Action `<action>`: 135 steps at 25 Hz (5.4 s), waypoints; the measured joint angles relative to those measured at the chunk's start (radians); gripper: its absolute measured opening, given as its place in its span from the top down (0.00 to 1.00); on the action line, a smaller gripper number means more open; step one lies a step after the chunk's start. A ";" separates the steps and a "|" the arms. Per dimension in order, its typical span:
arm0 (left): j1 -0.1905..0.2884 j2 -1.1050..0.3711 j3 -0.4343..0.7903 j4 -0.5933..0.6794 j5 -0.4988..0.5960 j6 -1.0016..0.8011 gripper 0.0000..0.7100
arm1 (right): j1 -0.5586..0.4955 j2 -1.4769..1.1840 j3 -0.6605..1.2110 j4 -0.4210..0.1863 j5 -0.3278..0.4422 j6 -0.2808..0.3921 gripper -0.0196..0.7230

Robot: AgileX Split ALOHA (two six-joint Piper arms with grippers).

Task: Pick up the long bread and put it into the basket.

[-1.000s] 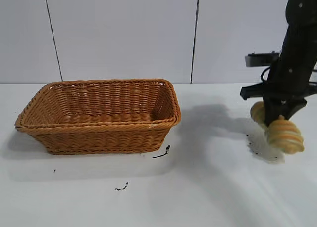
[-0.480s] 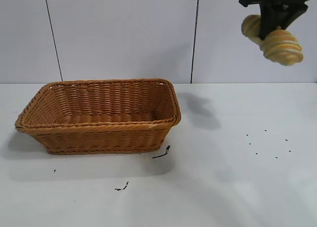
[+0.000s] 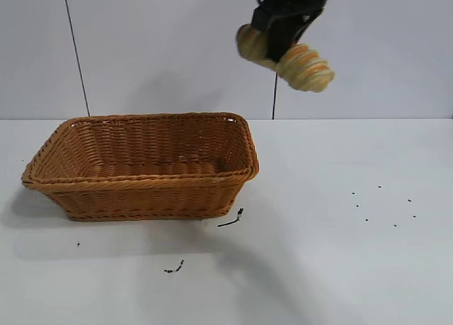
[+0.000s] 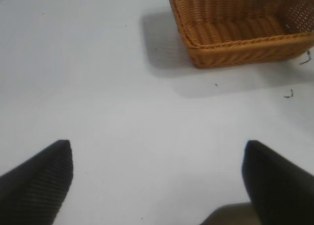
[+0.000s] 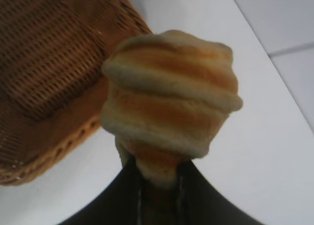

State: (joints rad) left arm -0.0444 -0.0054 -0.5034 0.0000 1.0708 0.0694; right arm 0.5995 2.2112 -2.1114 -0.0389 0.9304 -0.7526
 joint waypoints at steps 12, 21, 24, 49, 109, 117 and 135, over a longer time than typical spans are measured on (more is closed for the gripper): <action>0.000 0.000 0.000 0.000 0.000 0.000 0.02 | 0.052 0.163 0.000 0.062 -0.133 -0.011 0.85; 0.000 0.000 0.000 0.000 0.000 0.000 0.02 | 0.052 0.191 0.000 0.105 -0.143 -0.011 0.84; 0.000 0.000 0.000 0.000 0.000 0.000 0.02 | 0.052 0.191 0.000 0.117 -0.141 -0.011 0.61; 0.000 0.000 0.000 0.000 0.000 0.000 0.02 | 0.018 0.040 -0.006 0.102 -0.056 0.458 0.04; 0.000 0.000 0.000 0.000 0.000 0.000 0.02 | -0.579 -1.534 1.394 0.047 0.153 0.746 0.04; 0.000 0.000 0.000 0.000 0.000 0.000 0.02 | -0.579 -1.995 1.619 0.084 0.120 0.744 0.04; 0.000 0.000 0.000 0.000 0.000 0.000 0.02 | -0.579 -2.216 1.623 0.096 0.101 0.742 0.04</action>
State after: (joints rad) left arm -0.0444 -0.0054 -0.5034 0.0000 1.0708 0.0694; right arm 0.0202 -0.0050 -0.4879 0.0572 1.0315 -0.0110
